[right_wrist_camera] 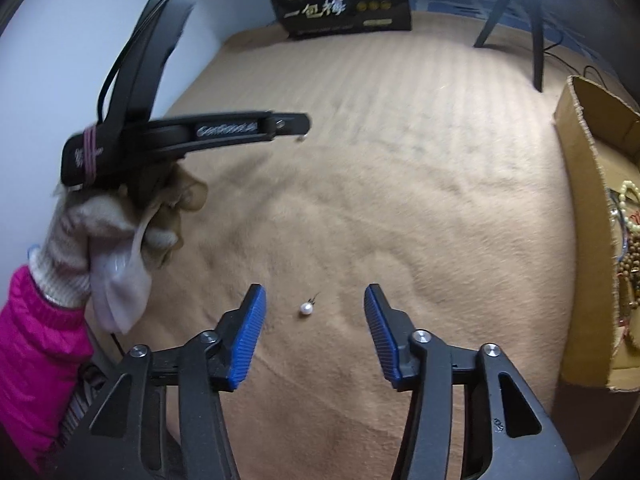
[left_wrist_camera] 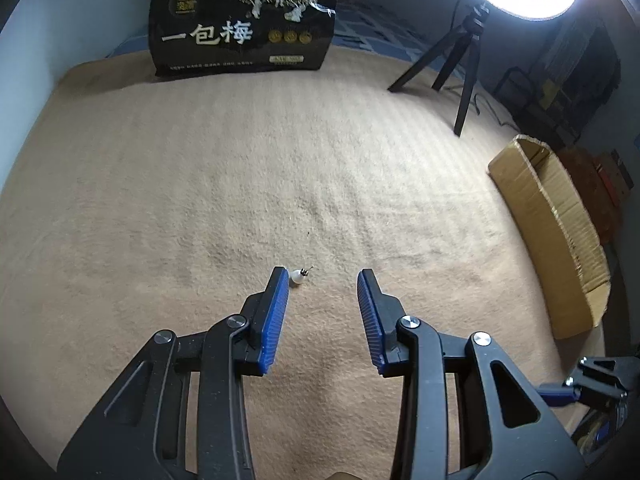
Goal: Organize jewelry
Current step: 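Move both tools out of the box toward the small pearl earring on the blanket, then close the right tool on the pearl earring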
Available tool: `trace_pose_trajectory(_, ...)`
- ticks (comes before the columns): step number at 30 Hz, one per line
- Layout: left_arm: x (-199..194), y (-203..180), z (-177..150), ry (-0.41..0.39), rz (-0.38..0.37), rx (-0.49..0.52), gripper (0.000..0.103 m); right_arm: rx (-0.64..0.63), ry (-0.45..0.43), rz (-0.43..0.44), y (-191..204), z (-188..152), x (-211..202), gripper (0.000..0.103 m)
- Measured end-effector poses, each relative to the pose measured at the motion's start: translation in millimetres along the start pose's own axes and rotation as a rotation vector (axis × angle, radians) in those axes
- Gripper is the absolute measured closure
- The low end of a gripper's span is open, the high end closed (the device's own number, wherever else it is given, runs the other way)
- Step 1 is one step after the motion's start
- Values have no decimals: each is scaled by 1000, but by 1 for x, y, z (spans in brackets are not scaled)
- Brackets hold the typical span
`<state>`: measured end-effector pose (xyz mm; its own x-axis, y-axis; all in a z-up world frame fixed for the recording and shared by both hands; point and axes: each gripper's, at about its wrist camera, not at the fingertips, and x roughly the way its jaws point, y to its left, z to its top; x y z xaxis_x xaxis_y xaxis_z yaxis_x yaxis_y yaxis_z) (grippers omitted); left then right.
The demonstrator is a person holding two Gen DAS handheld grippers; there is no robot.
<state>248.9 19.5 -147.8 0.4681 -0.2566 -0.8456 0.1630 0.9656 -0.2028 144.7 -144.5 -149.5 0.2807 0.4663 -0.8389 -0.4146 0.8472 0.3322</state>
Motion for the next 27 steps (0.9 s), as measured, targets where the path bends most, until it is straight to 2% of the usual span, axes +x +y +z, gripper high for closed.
trace_pose_trajectory(3, 8, -2, -2, 4, 19, 30, 67, -7, 10, 6, 3, -5, 8, 59)
trace_pose_trajectory(10, 16, 0, -3, -4, 37, 58, 67, -84, 25, -39, 19, -14, 25, 65)
trace_pose_trajectory(19, 28, 2, -4, 6, 53, 73, 67, -107, 47, -33, 29, -15, 39, 69)
trace_pose_trajectory(25, 32, 3, -2, -1, 47, 70, 72, -116, 52, -33, 28, -12, 47, 70)
trace_pose_trajectory(27, 34, 3, -2, 2, 45, 72, 78, -119, 52, -37, 29, -12, 49, 71)
